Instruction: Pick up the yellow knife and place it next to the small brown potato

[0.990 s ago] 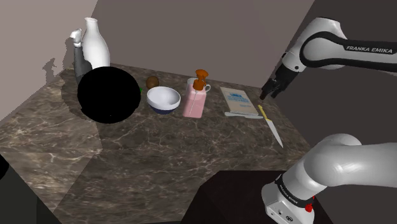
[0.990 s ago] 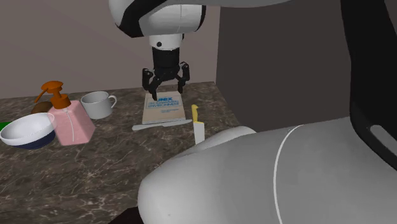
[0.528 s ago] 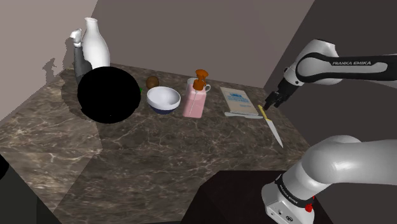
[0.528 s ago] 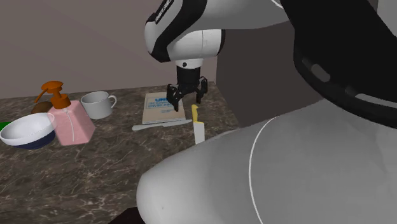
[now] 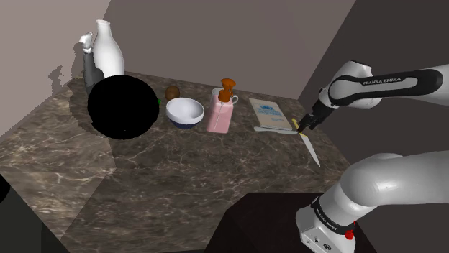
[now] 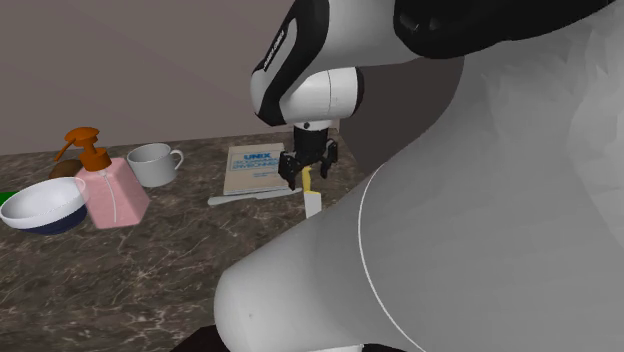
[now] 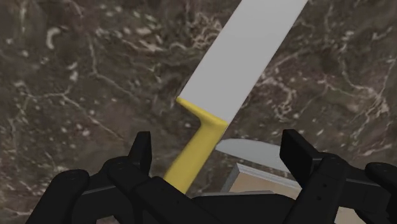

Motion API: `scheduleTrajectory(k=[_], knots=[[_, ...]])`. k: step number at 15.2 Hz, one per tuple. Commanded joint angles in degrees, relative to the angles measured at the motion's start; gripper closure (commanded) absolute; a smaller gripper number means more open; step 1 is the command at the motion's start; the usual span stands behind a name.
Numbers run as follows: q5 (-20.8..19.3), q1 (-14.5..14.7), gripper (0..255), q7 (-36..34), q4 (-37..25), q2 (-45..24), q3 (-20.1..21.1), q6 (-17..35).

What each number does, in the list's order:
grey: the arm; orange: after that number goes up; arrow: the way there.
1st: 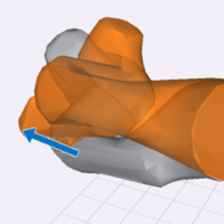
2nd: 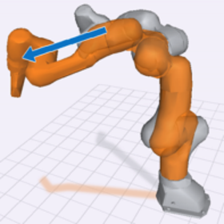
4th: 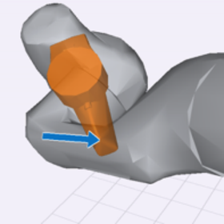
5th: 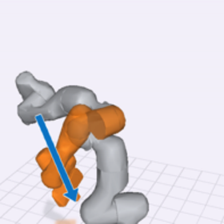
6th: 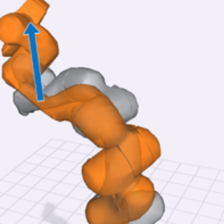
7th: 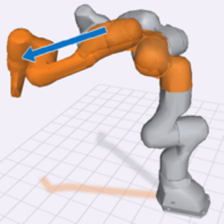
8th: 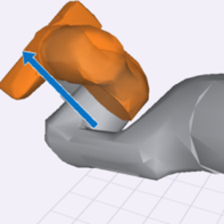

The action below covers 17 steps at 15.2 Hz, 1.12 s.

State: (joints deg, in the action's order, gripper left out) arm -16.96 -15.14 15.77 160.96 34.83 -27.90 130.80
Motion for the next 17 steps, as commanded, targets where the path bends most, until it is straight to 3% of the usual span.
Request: scheduleTrajectory(k=[1, 10, 11, 17], knots=[[-0.1, 0.2, 0, 0.0, 0.8, -1.3, -0.4, 2.2], [-0.2, 0.4, 0, 0.0, 1.4, -2.5, -0.9, 3.9], [-0.2, 0.4, 255, 0.0, 1.4, -2.5, -0.9, 3.9], [-0.2, 0.4, 255, 0.0, 1.4, -2.5, -0.9, 3.9]])
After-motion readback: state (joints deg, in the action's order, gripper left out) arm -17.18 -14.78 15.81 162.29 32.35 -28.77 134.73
